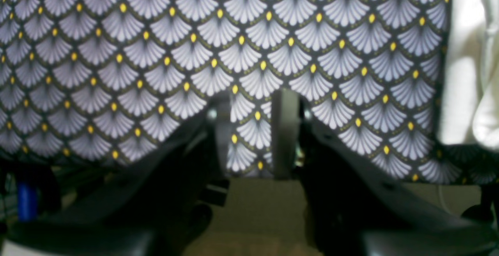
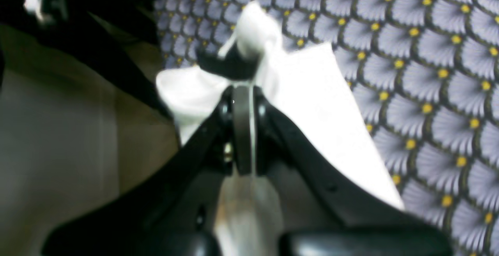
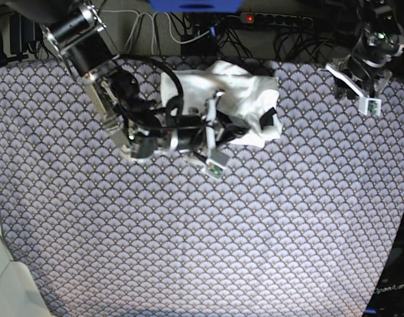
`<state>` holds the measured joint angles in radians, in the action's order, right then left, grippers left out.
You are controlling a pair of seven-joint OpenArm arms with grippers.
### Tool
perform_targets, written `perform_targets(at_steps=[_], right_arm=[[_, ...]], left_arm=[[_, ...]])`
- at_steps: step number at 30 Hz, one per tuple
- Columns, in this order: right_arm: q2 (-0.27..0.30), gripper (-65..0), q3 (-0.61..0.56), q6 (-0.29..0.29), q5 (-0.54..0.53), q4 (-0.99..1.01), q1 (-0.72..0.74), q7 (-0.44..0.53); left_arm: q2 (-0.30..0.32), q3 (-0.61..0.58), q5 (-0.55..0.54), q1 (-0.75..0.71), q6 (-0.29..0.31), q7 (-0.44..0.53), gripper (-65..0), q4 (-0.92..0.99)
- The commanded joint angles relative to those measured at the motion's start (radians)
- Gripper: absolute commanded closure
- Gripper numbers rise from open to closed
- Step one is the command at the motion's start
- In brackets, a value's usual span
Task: Fold the T-shirt properly
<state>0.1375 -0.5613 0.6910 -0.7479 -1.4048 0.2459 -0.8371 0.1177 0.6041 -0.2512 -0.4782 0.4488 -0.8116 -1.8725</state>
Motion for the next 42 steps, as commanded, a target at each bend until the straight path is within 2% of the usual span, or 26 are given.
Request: perform_targets(at_steps=[1, 4, 8, 14, 18, 22, 25, 27, 29, 35, 42], right_arm=[[-0.012, 0.0, 0.004, 0.007, -0.020, 0.009, 0.033, 0.028], [-0.031, 0.0, -0.030, 0.007, -0.019, 0.097, 0.077, 0.046], [-0.031, 0.0, -0.087, 0.007, -0.019, 0.230, 0.122, 0.147], [-0.026, 0.0, -0.096, 0.007, -0.019, 0.338, 0.129, 0.253], [-0.014, 0.0, -0.096, 0.007, -0.022, 0.304, 0.149, 0.226], [-0.011, 0.0, -0.090, 0.007, -0.022, 0.127, 0.120, 0.106], [-0.011, 0.0, -0.088, 0.007, -0.022, -0.005, 0.065, 0.071], [-0.016, 0.0, -0.088, 0.007, -0.022, -0.051, 0.016, 0.077], [-0.022, 0.0, -0.092, -0.020, -0.022, -0.049, -0.015, 0.078], [-0.065, 0.0, -0.093, -0.023, -0.020, 0.065, -0.026, 0.088], [-0.085, 0.0, -0.096, -0.021, -0.020, 0.196, -0.024, 0.212]], left_arm=[[0.010, 0.006, -0.007, -0.003, -0.002, 0.021, -17.8, -0.016], [0.007, 0.006, -0.006, -0.014, -0.002, 0.019, -17.8, -0.016], [0.007, 0.006, -0.007, -0.035, -0.002, 0.021, -17.8, -0.017], [0.012, 0.006, -0.004, -0.046, -0.002, 0.021, -17.8, -0.017], [0.010, 0.006, -0.003, -0.040, -0.002, 0.021, -17.8, -0.017], [0.007, 0.001, -0.007, -0.038, -0.002, 0.021, -17.9, -0.017], [0.006, 0.000, -0.012, -0.026, -0.002, 0.021, -18.0, -0.017], [0.006, 0.000, -0.012, -0.015, -0.002, 0.021, -18.0, -0.016], [0.004, -0.005, -0.013, -0.004, -0.002, 0.021, -18.0, -0.016], [0.004, -0.054, -0.012, 0.005, -0.002, 0.021, -18.0, -0.016], [0.004, -0.060, -0.012, 0.020, -0.003, 0.021, -18.0, -0.014]])
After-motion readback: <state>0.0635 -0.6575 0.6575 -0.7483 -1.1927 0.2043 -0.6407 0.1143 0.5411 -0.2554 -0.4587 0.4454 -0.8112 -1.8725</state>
